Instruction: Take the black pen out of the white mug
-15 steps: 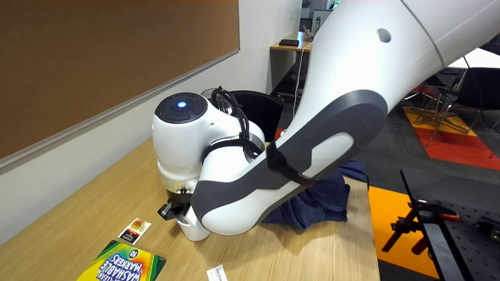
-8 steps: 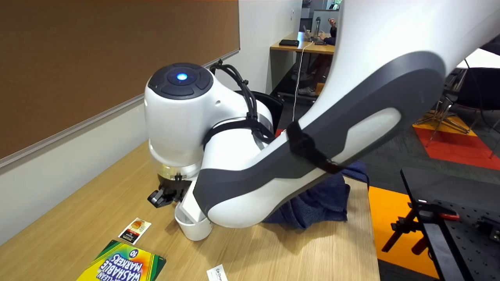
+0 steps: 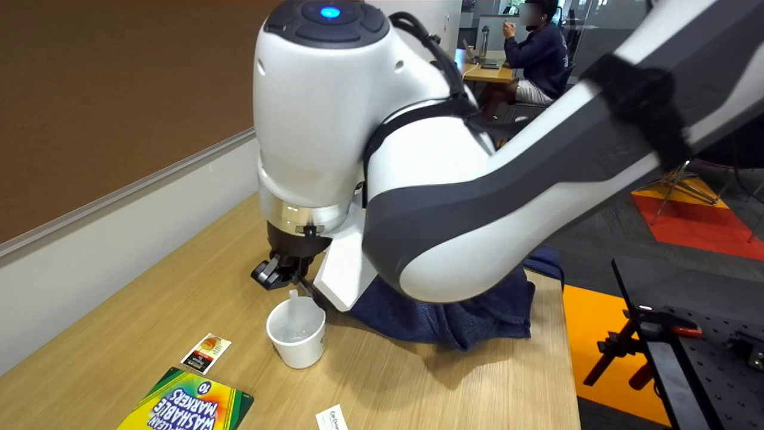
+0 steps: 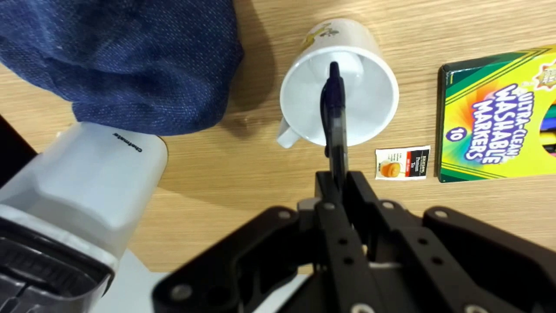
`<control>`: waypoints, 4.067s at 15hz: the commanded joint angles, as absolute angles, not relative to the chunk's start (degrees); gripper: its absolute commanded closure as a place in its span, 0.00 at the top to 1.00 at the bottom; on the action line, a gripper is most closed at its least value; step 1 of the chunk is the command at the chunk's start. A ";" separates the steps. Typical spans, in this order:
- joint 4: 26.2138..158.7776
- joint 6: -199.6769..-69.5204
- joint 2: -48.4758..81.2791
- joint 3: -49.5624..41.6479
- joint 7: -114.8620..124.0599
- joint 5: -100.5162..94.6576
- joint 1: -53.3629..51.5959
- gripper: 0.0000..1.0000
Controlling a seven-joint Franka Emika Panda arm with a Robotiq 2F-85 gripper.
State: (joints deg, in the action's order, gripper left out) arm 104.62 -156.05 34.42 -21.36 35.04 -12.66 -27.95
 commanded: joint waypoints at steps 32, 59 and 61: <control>123.36 -156.24 33.63 -0.10 23.45 -2.82 -12.72 0.03; 136.32 -155.25 7.68 -7.49 34.23 -11.64 -16.67 1.00; 137.64 -155.32 5.58 -6.36 33.90 -12.16 -15.46 1.00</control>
State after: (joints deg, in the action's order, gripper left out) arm 134.02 -156.42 10.74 -8.07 31.99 -10.13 -17.34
